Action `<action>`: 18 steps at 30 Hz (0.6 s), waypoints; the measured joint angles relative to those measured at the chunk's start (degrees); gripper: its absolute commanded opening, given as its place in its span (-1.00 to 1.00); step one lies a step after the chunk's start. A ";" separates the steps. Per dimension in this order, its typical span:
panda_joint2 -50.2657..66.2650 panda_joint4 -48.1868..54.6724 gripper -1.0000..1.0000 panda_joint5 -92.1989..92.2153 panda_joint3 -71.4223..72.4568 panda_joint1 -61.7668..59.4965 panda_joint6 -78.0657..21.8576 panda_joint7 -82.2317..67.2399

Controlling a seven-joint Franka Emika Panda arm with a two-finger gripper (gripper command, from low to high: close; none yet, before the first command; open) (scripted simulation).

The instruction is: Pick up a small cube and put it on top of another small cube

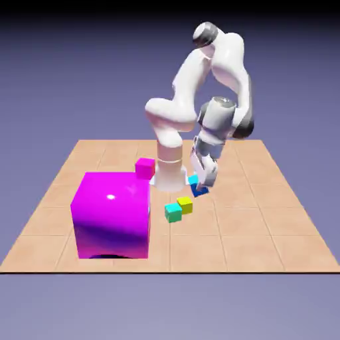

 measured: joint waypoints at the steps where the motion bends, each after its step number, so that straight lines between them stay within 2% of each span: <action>1: -1.83 -0.01 -1.00 1.14 1.50 -1.28 -2.17 2.50; 11: -19.80 -0.15 -1.00 12.32 16.24 -13.89 -23.46 26.99; 17: -19.91 -2.95 -1.00 21.08 26.61 -16.93 -16.89 25.01; 18: -19.93 -3.37 1.00 22.41 28.19 -17.39 -15.89 24.70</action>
